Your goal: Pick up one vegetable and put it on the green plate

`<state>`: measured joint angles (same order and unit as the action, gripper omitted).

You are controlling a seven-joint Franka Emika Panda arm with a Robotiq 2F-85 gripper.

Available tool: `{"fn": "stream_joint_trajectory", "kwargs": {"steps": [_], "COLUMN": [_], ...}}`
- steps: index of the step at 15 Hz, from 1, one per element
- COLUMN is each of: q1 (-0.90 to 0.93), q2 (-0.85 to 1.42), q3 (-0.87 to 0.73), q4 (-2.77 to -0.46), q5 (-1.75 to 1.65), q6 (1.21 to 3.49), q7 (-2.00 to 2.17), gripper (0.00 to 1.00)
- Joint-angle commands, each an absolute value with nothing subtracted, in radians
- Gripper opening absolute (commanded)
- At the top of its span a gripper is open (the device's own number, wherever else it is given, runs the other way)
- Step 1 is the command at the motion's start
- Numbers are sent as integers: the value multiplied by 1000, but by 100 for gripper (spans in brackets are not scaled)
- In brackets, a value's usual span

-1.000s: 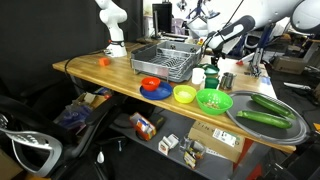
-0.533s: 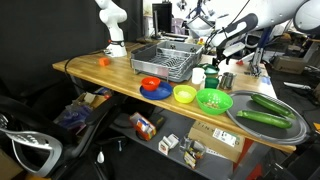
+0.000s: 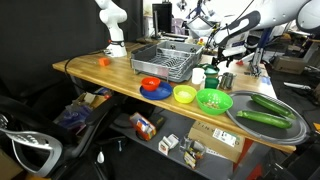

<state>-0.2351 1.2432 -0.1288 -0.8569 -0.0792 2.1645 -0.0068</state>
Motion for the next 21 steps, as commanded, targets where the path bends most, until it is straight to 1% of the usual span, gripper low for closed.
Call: {"fn": "stream_joint_trajectory", "kwargs": {"steps": [1,6,13,21], "q1": [-235,-267,-309,-347], "q2": [1243,1250,1270,1302], "q3": [-129,-87,-92,-52], "q4": [-857,-846,-837,-839], "q5": [-79,9,131,224], "q6": [2164,2178,2305,2388], "q7": [-7,77,226,254], "gripper": [100,100,100,100]}}
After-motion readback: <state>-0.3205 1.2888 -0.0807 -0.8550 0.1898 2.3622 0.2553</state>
